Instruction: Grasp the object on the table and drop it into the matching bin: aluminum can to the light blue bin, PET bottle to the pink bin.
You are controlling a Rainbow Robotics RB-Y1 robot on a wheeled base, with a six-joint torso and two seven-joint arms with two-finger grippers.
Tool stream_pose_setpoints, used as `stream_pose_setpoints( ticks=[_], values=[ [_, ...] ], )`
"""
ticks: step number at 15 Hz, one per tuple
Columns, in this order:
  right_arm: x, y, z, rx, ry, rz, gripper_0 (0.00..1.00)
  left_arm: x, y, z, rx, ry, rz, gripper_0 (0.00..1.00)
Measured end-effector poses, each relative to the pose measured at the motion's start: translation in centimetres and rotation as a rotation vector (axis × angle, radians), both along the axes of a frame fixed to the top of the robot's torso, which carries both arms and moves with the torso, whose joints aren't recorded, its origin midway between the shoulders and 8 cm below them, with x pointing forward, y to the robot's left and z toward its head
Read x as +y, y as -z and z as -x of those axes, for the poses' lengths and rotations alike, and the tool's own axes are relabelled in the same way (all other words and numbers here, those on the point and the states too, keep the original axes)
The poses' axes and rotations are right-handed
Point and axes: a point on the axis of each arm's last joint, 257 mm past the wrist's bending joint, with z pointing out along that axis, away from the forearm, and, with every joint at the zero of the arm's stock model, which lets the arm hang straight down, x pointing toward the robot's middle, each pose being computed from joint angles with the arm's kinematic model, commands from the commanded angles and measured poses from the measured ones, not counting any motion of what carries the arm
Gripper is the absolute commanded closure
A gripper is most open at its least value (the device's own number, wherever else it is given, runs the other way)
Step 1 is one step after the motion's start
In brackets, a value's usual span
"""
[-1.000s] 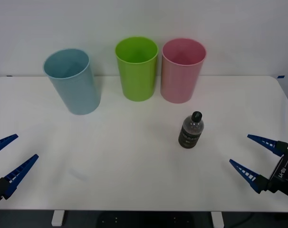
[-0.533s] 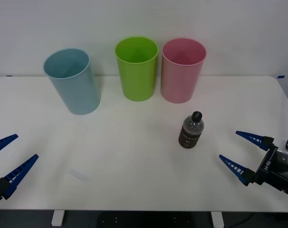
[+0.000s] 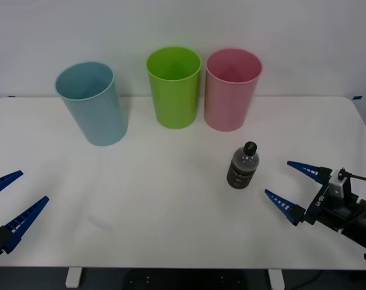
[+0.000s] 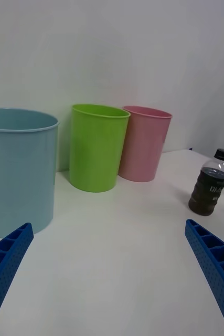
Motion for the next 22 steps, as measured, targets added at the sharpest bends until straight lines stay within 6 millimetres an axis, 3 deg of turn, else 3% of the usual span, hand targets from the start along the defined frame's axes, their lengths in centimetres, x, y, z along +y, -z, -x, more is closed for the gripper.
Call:
stream_pose_setpoints(
  ticks=[22],
  values=[
    [8.2,1.7,-5.0,0.010,0.032,0.047,0.00,0.0,0.0,0.0,0.000,0.000,0.000,0.00]
  ],
)
